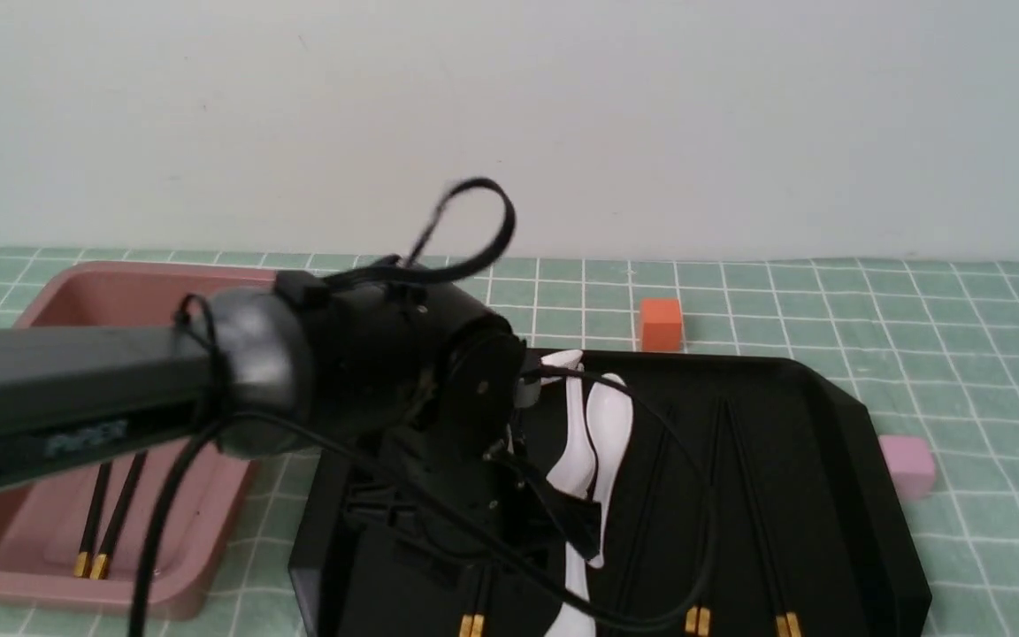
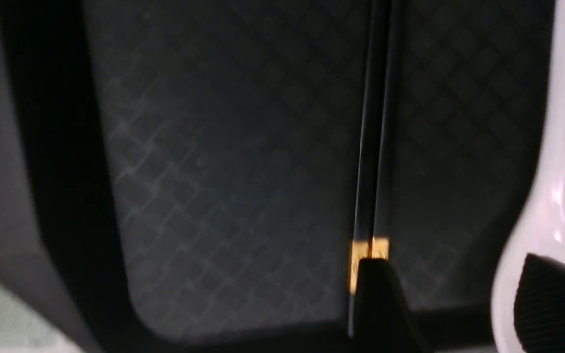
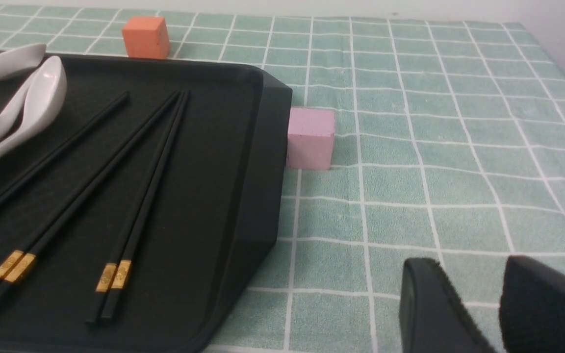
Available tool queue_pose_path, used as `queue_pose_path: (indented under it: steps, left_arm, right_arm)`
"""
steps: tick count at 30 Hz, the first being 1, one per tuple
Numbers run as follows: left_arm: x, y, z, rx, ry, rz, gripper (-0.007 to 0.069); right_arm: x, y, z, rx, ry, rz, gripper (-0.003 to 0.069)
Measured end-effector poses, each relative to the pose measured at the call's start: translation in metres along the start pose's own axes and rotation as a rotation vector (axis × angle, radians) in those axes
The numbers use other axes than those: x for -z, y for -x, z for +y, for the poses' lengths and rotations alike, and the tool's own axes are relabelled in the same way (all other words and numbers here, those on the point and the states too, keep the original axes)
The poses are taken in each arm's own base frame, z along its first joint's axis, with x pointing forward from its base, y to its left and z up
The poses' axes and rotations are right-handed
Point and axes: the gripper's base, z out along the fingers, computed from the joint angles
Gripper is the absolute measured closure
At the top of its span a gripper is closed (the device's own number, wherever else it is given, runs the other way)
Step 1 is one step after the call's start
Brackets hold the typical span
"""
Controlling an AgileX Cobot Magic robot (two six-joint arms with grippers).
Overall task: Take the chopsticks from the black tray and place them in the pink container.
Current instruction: 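Reach over to the black tray and grasp a pair of chopsticks with the left gripper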
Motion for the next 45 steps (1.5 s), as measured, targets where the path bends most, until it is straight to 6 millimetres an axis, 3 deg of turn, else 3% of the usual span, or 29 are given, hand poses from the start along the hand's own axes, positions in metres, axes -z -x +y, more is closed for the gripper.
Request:
queue_pose_path:
  steps: [11, 20, 24, 29, 33, 37, 41, 45]
  left_arm:
    - [-0.041, 0.0, 0.0, -0.05, 0.047, 0.045, 0.0244]
    - [-0.047, 0.002, 0.0, -0.09, 0.065, 0.048, 0.0253]
    - [-0.048, 0.003, -0.001, -0.091, 0.067, 0.049, 0.0317]
    - [-0.049, 0.002, -0.003, -0.102, 0.071, 0.036, 0.0498]
    - [-0.045, 0.003, -0.002, -0.121, 0.083, 0.024, 0.0503]
    - [-0.027, 0.002, 0.006, -0.139, 0.118, 0.015, 0.0503]
    - [0.021, 0.004, 0.009, -0.138, 0.084, -0.077, 0.0503]
    - [0.083, 0.005, 0.021, -0.129, 0.086, -0.257, 0.0503]
  right_arm:
    - [0.0, 0.0, 0.0, 0.0, 0.0, 0.0, 0.0419]
    - [0.0, 0.0, 0.0, 0.0, 0.0, 0.0, 0.0419]
    - [0.0, 0.0, 0.0, 0.0, 0.0, 0.0, 0.0419]
    - [0.0, 0.0, 0.0, 0.0, 0.0, 0.0, 0.0419]
    - [0.0, 0.0, 0.0, 0.0, 0.0, 0.0, 0.0419]
    - [0.0, 0.0, 0.0, 0.0, 0.0, 0.0, 0.0419]
    - [0.0, 0.0, 0.0, 0.0, 0.0, 0.0, 0.0419]
    - [0.0, 0.0, 0.0, 0.0, 0.0, 0.0, 0.0419]
